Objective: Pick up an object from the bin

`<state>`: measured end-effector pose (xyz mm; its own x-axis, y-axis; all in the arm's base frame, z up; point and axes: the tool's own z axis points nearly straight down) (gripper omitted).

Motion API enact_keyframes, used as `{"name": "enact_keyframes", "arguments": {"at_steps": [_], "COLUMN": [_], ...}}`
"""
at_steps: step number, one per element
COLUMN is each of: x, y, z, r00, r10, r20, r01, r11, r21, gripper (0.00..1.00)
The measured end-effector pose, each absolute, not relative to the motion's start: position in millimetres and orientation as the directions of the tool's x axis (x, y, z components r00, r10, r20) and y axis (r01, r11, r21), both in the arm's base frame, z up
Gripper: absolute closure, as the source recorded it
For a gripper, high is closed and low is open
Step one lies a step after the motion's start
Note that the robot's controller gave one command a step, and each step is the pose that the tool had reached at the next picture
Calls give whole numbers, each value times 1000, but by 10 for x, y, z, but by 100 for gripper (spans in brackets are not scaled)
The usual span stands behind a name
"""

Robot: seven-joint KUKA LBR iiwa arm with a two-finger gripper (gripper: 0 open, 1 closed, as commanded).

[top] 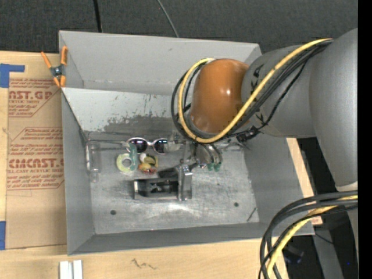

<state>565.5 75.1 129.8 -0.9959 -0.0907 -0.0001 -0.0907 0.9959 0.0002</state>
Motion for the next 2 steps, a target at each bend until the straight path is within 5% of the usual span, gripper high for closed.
{"name": "enact_keyframes", "arguments": {"at_steps": [1, 2], "x": [5556, 5475], "y": [754, 794], "z": [703, 737], "r00": [-988, -1000], "r10": [-154, -17], "r20": [-3, -16], "r01": [-154, -17], "r11": [988, 1000], "r21": [0, 4], "gripper": [0, 100]}}
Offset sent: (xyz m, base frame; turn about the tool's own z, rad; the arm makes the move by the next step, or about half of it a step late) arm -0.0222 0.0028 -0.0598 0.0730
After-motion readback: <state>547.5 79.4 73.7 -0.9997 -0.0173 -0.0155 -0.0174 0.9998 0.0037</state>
